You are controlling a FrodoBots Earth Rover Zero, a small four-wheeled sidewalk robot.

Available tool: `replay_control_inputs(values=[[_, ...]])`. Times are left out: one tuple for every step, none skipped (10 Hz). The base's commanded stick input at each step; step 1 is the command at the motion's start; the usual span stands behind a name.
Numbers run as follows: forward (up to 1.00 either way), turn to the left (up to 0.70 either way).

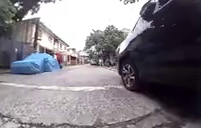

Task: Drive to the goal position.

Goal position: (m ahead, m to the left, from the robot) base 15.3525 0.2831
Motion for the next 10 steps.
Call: replay_control_inputs(values=[[1.00, 0.00], [1.00, 0.00], [1.00, 0.00], [1.00, 0.16], [1.00, 0.27], [1.00, 0.27], [1.00, 0.27], [1.00, 0.27], [1.00, 0.06], [1.00, 0.00]])
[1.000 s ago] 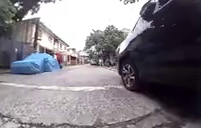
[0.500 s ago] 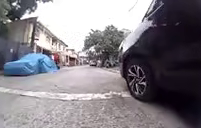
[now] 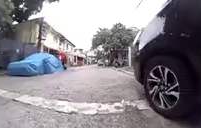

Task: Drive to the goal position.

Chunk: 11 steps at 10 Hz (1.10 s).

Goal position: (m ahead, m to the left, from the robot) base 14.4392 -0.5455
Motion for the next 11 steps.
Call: replay_control_inputs(values=[[1.00, 0.00], [1.00, 0.00], [1.00, 0.00], [1.00, 0.00], [1.00, 0.00], [1.00, 0.00], [1.00, 0.00], [1.00, 0.00], [1.00, 0.00], [1.00, 0.00], [1.00, 0.00]])
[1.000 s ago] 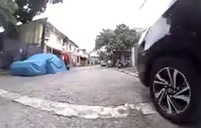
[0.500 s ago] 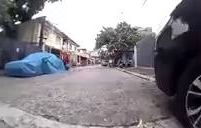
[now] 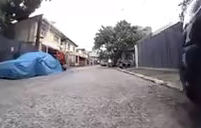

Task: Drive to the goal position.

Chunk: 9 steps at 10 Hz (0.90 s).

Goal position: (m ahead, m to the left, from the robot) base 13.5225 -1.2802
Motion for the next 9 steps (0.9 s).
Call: replay_control_inputs(values=[[1.00, 0.00], [1.00, 0.00], [1.00, 0.00], [1.00, 0.00], [1.00, 0.00], [1.00, 0.00], [1.00, 0.00], [1.00, 0.00], [1.00, 0.00]])
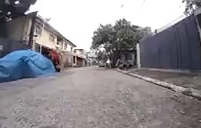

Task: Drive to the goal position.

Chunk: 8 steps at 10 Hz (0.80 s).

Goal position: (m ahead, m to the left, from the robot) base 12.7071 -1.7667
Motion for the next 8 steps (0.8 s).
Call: replay_control_inputs(values=[[1.00, 0.00], [1.00, 0.00], [1.00, 0.00], [1.00, 0.00], [1.00, 0.00], [1.00, 0.00], [1.00, 0.00], [1.00, 0.00]])
